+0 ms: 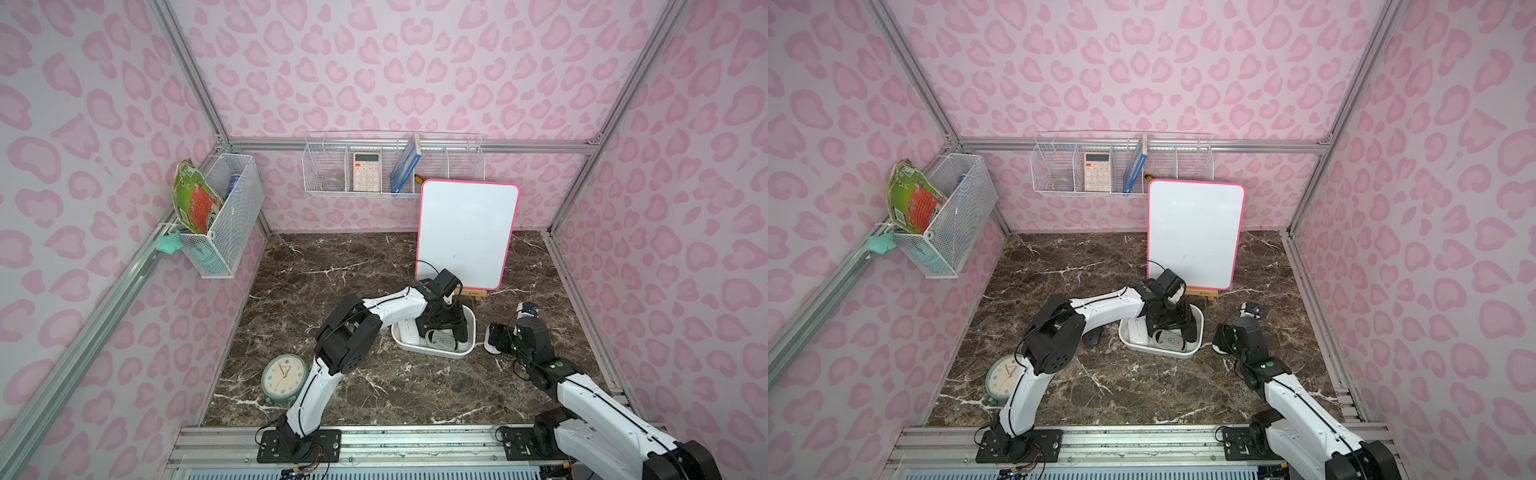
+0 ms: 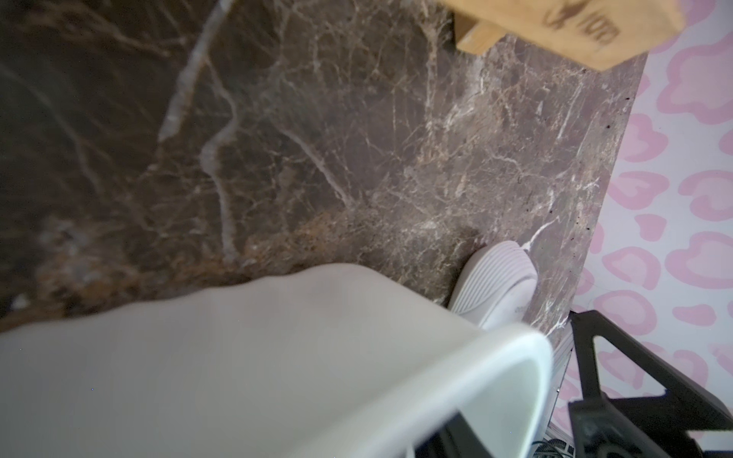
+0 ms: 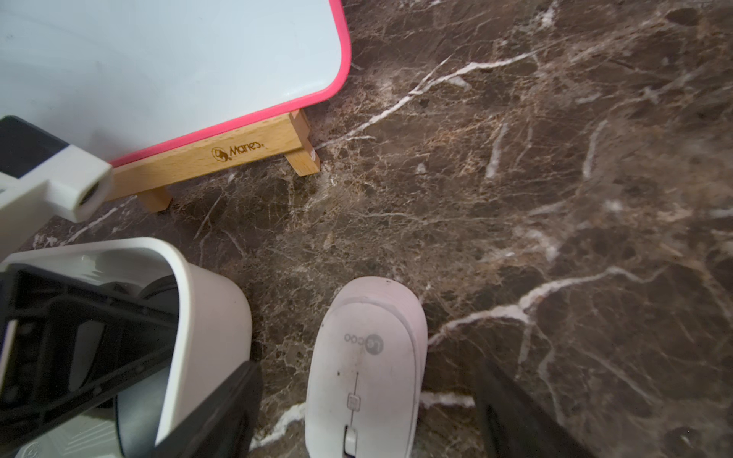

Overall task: Take out the mouse from the storage box
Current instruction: Pick up the mouse from the storage box, then place the mouse at the center of the board.

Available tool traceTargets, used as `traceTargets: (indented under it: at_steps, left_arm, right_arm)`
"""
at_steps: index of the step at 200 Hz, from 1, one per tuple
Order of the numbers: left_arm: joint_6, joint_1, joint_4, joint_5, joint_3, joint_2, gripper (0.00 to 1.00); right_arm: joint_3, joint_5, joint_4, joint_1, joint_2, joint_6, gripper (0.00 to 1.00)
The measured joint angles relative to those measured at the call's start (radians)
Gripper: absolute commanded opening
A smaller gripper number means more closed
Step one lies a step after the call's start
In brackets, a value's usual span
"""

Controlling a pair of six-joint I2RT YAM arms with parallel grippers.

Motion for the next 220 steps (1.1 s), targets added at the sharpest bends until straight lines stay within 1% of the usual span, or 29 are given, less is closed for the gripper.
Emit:
traceTargets:
  at_steps: [23, 43, 119, 136, 169, 220]
  left_arm:
    - [0.0, 0.0, 0.0, 0.001, -0.001, -0.002, 0.38]
    - [0.0, 0.0, -0.006, -0.008, -0.014, -0.021, 0.37]
    - [0.004, 0.0, -0.006, -0.061, -0.138, -0.216, 0.35]
    - [0.004, 0.007, 0.014, -0.059, -0.2, -0.288, 0.35]
    - [0.008, 0.016, 0.074, -0.058, -0.397, -0.468, 0.35]
    - [0.003, 0.053, 0.103, -0.074, -0.671, -0.739, 0.34]
  right_arm:
    - [0.0, 0.0, 0.0, 0.0, 0.0, 0.0, 0.86]
    - [0.0, 0.0, 0.0, 0.0, -0.002, 0.0, 0.86]
    - [-0.002, 0.0, 0.0, 0.0, -0.005, 0.0, 0.86]
    - [-0.002, 0.0, 0.0, 0.0, -0.007, 0.0, 0.86]
    - [-0.002, -0.005, 0.0, 0.0, -0.002, -0.001, 0.86]
    - [-0.009, -0.009, 0.0, 0.0, -0.027, -0.002, 0.86]
